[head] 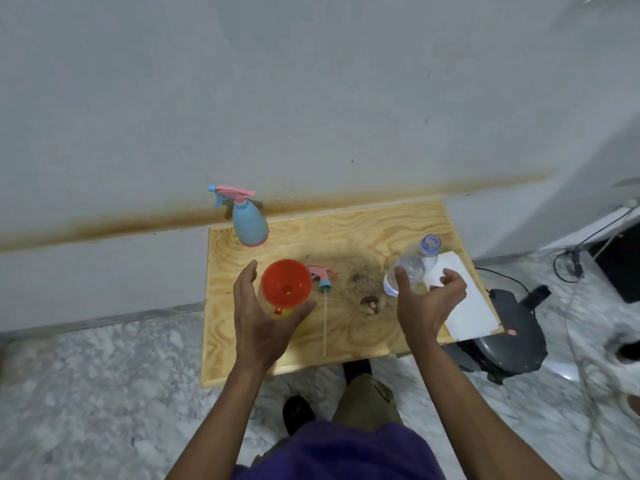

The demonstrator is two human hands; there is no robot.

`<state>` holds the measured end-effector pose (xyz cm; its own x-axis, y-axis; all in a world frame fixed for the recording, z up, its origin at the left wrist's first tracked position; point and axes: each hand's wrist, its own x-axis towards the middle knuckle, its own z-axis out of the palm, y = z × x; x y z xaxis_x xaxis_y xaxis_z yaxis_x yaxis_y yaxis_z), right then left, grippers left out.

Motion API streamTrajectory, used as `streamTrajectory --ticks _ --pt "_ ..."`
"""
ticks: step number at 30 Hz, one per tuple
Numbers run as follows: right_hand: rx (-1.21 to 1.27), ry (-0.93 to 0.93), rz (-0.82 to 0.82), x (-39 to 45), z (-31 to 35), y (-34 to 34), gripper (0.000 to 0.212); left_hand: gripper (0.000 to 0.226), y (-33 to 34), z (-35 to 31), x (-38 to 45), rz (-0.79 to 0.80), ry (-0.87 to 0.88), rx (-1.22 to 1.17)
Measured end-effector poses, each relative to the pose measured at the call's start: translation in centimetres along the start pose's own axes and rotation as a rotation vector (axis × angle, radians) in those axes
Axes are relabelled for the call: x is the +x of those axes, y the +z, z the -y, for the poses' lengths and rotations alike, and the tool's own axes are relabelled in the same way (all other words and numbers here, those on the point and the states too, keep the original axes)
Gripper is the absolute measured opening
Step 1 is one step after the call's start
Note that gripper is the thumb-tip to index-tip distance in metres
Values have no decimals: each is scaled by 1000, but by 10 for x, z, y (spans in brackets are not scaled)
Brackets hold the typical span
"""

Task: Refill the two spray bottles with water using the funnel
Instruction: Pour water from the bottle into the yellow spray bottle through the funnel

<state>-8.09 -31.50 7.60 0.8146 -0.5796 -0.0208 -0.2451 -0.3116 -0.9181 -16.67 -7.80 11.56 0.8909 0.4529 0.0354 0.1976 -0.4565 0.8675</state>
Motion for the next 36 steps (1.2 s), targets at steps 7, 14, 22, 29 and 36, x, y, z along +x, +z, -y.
streamTrajectory --ticks 7,14,22,29,36 --pt "33 3 195 27 -7 8 86 110 12 -6 1 -16 -42 53" --pt "13 -67 285 38 -13 10 82 98 12 -3 -1 -12 -105 -4" --pt "100 -292 304 25 23 18 87 101 11 -3 0 -8 -109 -23" --pt "190 -587 396 4 91 26 81 100 10 -2 3 4 -108 -33" --pt "70 -793 612 -1 102 30 76 97 6 -3 7 18 -101 -11"
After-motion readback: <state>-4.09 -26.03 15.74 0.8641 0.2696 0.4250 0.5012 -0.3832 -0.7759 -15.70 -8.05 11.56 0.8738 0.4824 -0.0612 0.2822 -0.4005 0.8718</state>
